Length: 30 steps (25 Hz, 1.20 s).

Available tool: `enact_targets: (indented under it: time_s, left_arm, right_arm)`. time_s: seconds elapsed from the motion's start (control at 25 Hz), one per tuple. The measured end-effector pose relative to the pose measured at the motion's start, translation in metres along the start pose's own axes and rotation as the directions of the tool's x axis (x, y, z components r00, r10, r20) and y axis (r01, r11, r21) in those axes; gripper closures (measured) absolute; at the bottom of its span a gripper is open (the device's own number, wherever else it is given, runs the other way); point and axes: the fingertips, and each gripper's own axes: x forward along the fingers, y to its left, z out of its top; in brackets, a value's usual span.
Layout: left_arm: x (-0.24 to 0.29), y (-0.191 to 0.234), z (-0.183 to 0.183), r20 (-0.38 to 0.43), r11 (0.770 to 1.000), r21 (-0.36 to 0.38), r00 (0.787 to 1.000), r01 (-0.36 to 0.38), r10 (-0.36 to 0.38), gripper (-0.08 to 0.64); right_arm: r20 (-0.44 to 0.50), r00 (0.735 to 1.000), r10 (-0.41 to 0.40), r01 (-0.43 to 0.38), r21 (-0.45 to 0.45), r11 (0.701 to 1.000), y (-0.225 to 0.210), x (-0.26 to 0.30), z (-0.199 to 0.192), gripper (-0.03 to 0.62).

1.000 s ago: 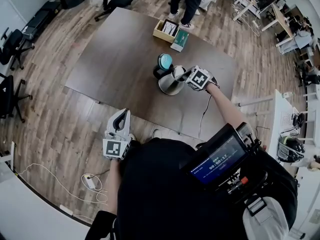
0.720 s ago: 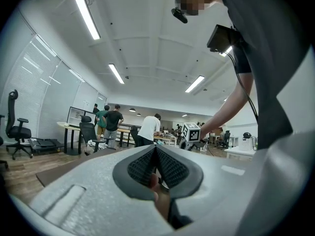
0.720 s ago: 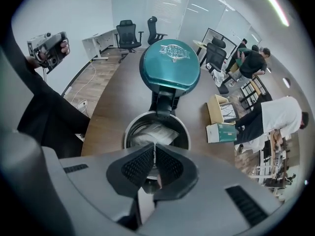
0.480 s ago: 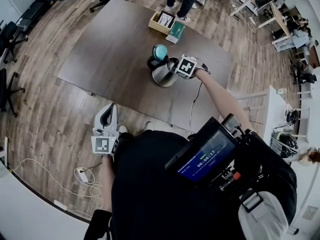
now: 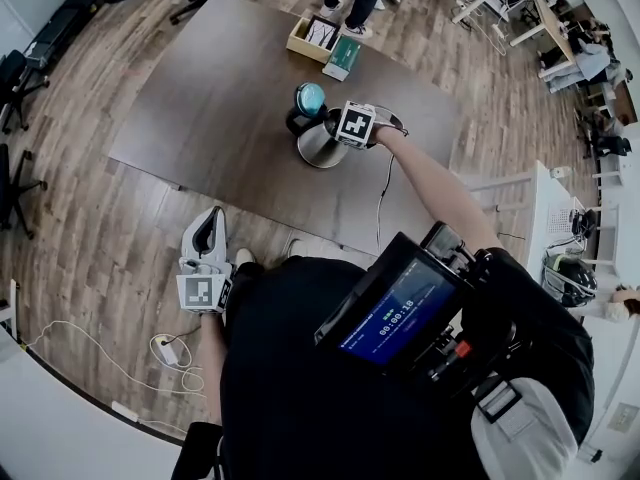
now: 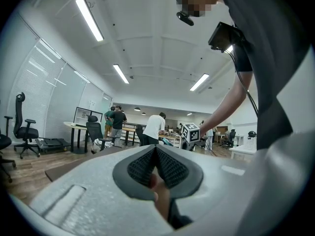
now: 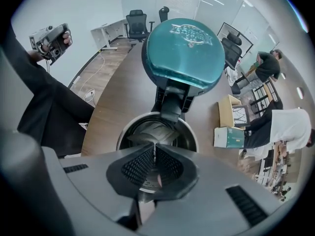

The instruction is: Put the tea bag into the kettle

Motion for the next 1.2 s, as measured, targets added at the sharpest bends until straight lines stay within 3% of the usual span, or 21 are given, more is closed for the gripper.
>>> enact_targets:
  time_s: [0.52, 0.64, 0.8, 0.96, 1.04, 1.08, 1.12, 1.2]
  left_arm:
    - [-0.009, 0.000, -0.003, -0.007, 1.000, -0.004, 1.000, -0.028, 0.028, 0.560]
    - [-0.007, -0.002, 0.004, -0.015, 1.000, -0.007, 1.000, -0.023, 0.023, 0.560]
    - [-0.008, -0.004, -0.004, -0.007, 1.000, -0.008, 1.000, 0.007, -0.007, 0.560]
    - [-0.009, -0.006, -0.003, -0.004, 0.998, -0.004, 0.998, 0.056, -0.056, 0.560]
    - [-0.010, -0.010, -0.001, 0.013, 0.996, -0.006, 0.996, 0.087, -0.087, 0.560]
    - [-0.011, -0.016, -0.001, 0.026, 0.994, -0.016, 0.993, 0.112, -0.111, 0.560]
    - [-0.011, -0.024, -0.003, 0.028, 0.989, -0.026, 0.989, 0.146, -0.145, 0.560]
    - [-0.012, -0.035, -0.009, -0.001, 0.974, -0.017, 0.974, 0.227, -0.227, 0.560]
  right_arm:
    - [-0.033, 0.999, -0.017, 0.016, -0.012, 1.000, -0.007, 0.006, -0.006, 0.574]
    - [0.003, 0.999, -0.049, 0.049, 0.009, 0.999, -0.009, 0.005, -0.005, 0.572]
    - [0.060, 0.994, -0.090, 0.089, 0.028, 0.996, -0.012, -0.005, 0.002, 0.502]
    - [0.127, 0.979, -0.159, 0.145, 0.115, 0.983, -0.012, -0.019, 0.002, 0.501]
    - [0.245, 0.940, -0.238, 0.184, 0.224, 0.957, -0.011, -0.040, 0.008, 0.502]
    - [0.322, 0.904, -0.282, 0.183, 0.306, 0.934, -0.004, -0.058, 0.008, 0.502]
    - [0.409, 0.850, -0.331, 0.160, 0.399, 0.903, 0.008, -0.080, 0.006, 0.502]
    - [0.576, 0.695, -0.429, 0.063, 0.547, 0.835, 0.044, -0.123, 0.011, 0.502]
